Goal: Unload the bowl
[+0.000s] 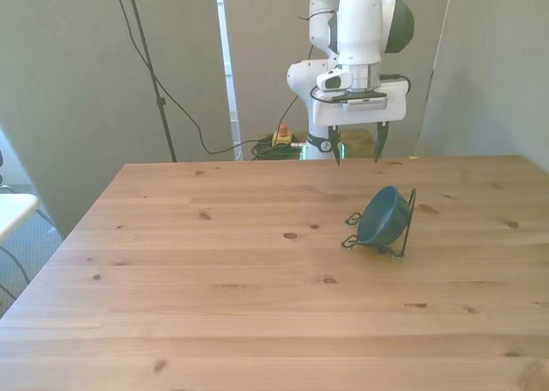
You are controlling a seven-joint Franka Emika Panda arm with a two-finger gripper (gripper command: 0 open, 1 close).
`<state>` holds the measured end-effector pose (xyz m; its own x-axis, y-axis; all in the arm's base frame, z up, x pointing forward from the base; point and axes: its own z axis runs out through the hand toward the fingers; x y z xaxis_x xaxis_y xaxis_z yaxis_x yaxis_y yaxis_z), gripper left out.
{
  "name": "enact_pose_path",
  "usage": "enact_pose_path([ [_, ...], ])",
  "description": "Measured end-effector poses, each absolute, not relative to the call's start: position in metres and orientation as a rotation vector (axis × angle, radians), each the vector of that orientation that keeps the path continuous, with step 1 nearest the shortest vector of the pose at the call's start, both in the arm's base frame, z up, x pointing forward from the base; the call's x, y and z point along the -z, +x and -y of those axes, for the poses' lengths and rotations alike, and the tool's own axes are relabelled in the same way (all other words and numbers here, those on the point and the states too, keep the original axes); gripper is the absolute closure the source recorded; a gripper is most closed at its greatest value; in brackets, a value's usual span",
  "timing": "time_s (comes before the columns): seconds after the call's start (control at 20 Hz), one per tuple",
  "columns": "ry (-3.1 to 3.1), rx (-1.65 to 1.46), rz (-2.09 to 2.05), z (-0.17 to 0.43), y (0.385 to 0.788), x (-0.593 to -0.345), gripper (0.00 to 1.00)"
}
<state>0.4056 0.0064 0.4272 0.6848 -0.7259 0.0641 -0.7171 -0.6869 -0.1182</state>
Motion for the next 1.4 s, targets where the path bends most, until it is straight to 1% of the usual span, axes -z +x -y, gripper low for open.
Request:
enact_pose_path([
  [0.2,-2.825,0.23,-1.191,-0.002,0.408,-0.433,0.0],
  [0.4,-2.81,0.33,-1.17,0.005,0.417,-0.447,0.0],
  [0.55,-2.819,0.464,-1.035,0.008,0.429,-0.462,0.0],
  [0.7,-2.833,0.554,-0.869,0.002,0.437,-0.465,0.0],
  [0.85,-2.826,0.585,-0.742,-0.005,0.443,-0.459,0.0],
  [1.15,-2.774,0.668,-0.624,-0.001,0.462,-0.435,0.0],
  [1.4,-2.747,0.638,-0.528,0.001,0.48,-0.42,0.0],
])
